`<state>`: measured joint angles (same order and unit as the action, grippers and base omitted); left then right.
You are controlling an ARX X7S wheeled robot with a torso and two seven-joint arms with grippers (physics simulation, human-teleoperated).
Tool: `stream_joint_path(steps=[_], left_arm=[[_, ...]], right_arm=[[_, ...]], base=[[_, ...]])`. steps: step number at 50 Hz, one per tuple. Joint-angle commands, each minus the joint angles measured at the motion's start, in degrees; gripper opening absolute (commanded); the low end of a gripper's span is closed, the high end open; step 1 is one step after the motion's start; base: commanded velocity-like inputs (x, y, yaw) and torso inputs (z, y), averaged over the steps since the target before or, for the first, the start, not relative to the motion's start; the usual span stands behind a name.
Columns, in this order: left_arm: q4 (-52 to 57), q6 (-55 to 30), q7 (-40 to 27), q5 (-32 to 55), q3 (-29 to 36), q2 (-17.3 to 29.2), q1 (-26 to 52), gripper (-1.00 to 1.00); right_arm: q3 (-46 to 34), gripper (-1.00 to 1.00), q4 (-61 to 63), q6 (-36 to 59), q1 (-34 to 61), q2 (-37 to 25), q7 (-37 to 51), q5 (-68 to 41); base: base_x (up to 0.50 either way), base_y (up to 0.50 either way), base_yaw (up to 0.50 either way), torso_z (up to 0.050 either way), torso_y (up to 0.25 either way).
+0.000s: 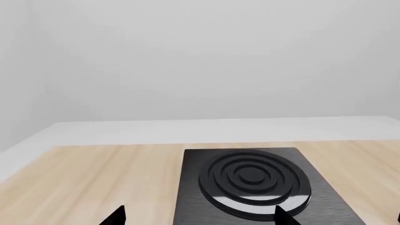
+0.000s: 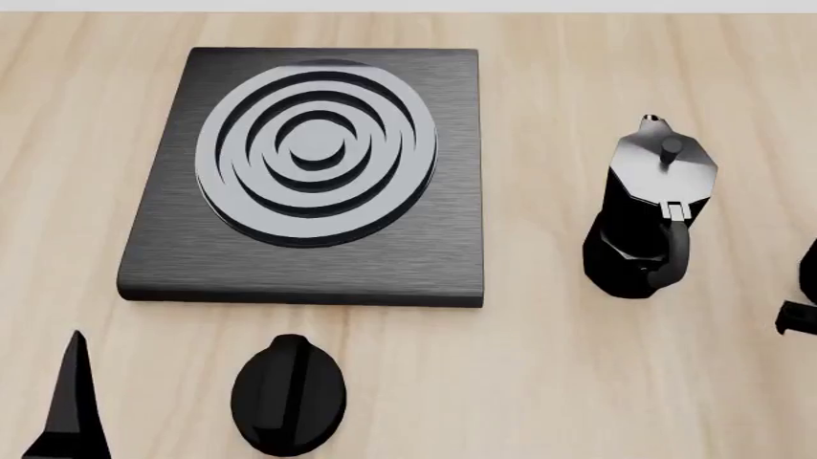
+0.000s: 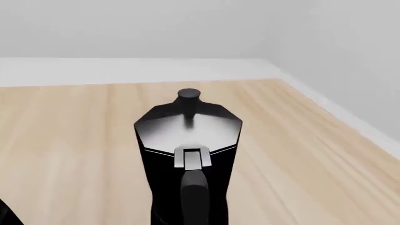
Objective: Put the right moka pot on the stove.
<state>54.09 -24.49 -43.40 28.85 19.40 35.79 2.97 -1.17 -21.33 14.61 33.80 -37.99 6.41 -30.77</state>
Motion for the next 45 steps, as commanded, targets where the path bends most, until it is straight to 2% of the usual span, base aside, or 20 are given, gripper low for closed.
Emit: stream_joint_path(steps=[1,20,36,45], left_arm=[[0.0,-0.2,-0.3,0.1,0.2,0.2,0.2,1.00],[-0.2,-0.2,-0.5,0.4,0.5,0.4,0.5,1.00],[-0.3,0.1,-0.8,0.1,0.8,0.6,0.5,1.00],[-0.3,0.0,-1.0,0.2,0.8,0.7,0.6,1.00]], right_arm=[[6.8,-1.00,14.2,4.4,-8.1,-3.1,5.1,-3.8],[16.9,-1.00,37.7,9.8,-25.4,-6.1,14.5,-9.2],[25.4,-1.00,49.8,9.3,-36.5,-5.2,16.1,-12.7],[26.1,-1.00,53.3,7.3,-41.1,-3.5,15.3,-11.3]], base=[[0.00,0.00,0.00,0.000,0.000],[0.00,0.00,0.00,0.000,0.000],[0.00,0.00,0.00,0.000,0.001],[0.00,0.00,0.00,0.000,0.001]])
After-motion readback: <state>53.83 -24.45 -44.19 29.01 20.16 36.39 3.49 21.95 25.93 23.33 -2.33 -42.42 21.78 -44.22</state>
